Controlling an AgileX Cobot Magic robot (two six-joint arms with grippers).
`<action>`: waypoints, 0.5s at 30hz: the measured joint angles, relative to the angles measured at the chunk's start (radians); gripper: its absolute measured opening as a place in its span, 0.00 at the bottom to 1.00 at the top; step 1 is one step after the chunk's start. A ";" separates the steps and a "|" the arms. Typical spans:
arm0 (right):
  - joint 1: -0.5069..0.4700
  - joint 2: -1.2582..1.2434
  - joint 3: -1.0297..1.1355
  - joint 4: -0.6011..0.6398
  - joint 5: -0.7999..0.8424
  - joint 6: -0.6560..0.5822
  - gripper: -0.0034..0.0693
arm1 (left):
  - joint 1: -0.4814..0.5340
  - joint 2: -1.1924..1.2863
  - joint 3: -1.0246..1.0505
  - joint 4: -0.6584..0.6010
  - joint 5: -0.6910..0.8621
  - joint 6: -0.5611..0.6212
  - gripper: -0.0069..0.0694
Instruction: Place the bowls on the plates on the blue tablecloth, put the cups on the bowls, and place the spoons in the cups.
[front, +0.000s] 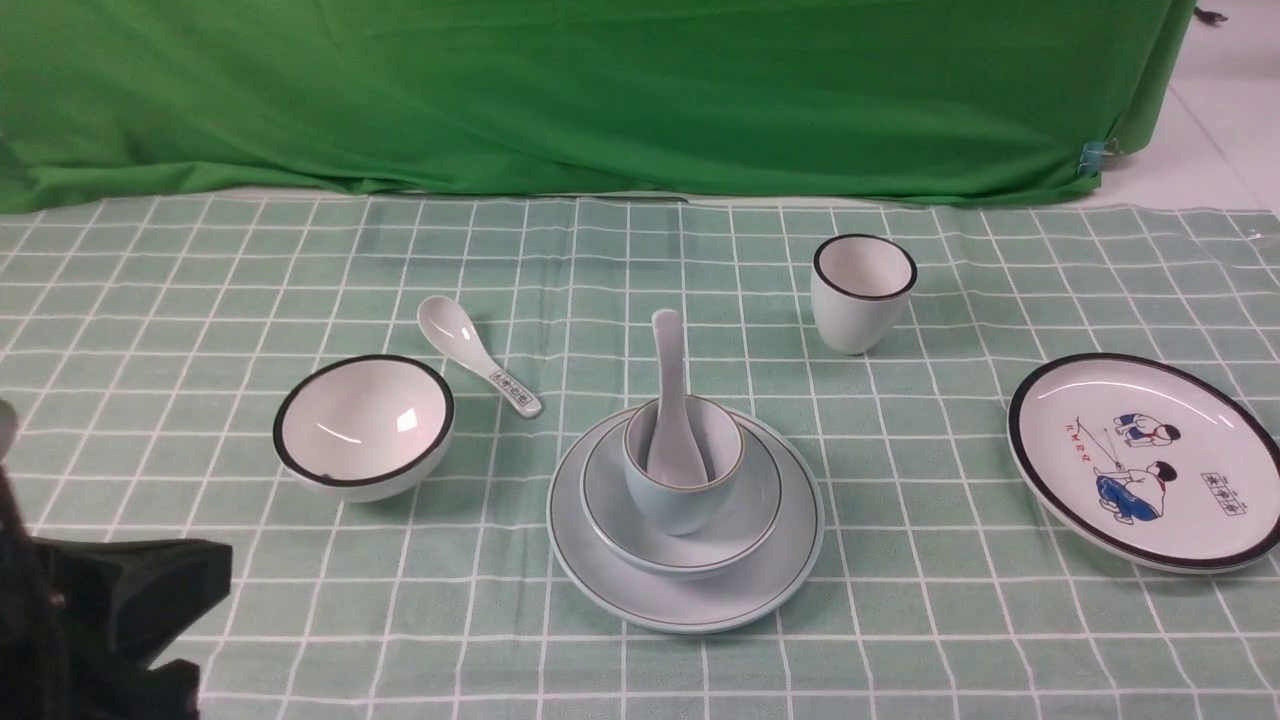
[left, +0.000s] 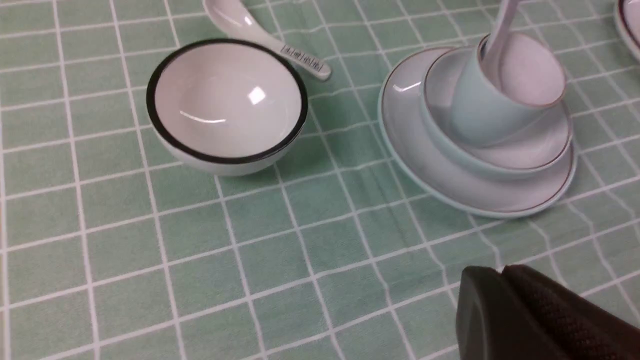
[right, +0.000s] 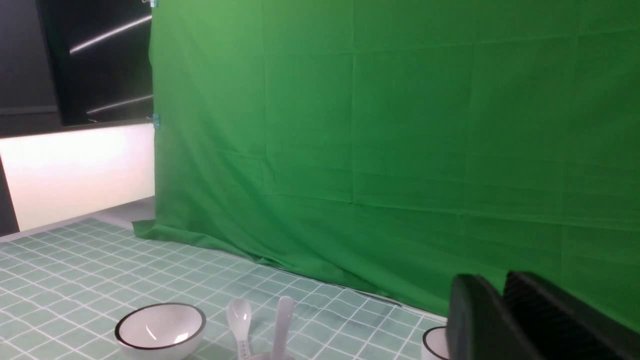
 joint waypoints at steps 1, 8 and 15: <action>0.000 0.000 0.000 0.000 0.000 0.000 0.23 | 0.000 -0.007 0.000 -0.002 -0.001 0.000 0.10; 0.000 0.000 0.000 0.000 0.000 0.000 0.25 | 0.000 -0.055 0.000 -0.010 -0.020 0.000 0.10; 0.000 0.000 0.000 0.000 0.000 0.000 0.28 | 0.000 -0.055 0.001 -0.010 -0.020 0.000 0.10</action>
